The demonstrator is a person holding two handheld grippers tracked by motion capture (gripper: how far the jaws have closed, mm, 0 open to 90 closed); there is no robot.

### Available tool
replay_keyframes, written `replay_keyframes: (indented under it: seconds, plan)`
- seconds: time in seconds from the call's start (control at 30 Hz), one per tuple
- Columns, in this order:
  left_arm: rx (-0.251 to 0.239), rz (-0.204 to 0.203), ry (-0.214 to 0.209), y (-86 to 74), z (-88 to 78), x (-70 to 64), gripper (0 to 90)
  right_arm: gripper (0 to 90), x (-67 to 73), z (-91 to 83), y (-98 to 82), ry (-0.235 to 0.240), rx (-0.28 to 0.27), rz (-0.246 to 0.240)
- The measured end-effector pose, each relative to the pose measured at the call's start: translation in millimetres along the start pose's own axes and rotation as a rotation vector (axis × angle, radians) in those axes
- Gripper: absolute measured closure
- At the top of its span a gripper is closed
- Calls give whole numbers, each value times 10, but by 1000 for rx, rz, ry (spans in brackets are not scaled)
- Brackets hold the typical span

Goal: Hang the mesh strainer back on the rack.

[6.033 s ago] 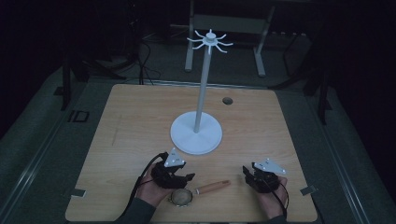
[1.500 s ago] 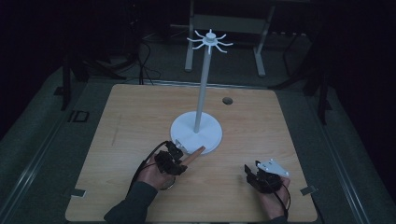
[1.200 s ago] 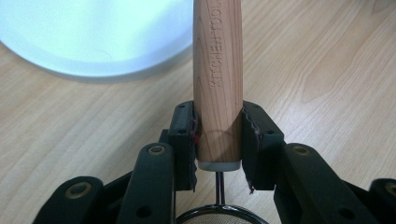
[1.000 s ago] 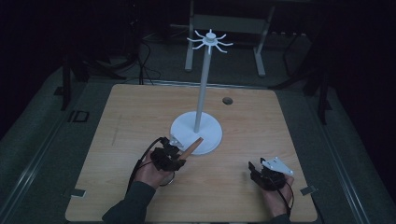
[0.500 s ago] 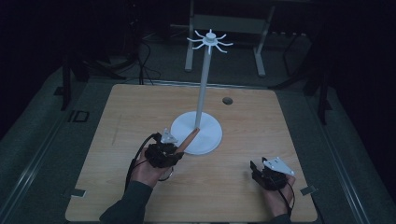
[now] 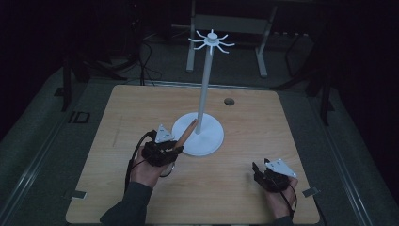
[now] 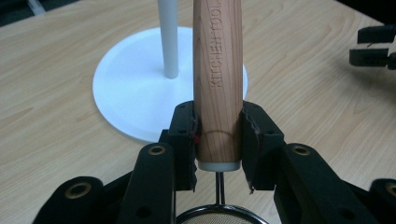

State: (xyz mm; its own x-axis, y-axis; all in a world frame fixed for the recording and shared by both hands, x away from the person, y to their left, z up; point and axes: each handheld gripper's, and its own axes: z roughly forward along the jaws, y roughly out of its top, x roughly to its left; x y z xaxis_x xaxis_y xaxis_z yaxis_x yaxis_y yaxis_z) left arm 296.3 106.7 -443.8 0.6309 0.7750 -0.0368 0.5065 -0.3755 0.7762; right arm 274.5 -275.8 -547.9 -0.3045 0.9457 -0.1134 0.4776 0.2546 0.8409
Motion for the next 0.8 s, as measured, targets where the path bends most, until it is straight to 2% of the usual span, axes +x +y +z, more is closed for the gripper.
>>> replay_keyframes:
  seconds: [0.8]
  plan:
    - [-127,-12,22,107,-123,-41,686,476,3,-6,-7,-10,4,5]
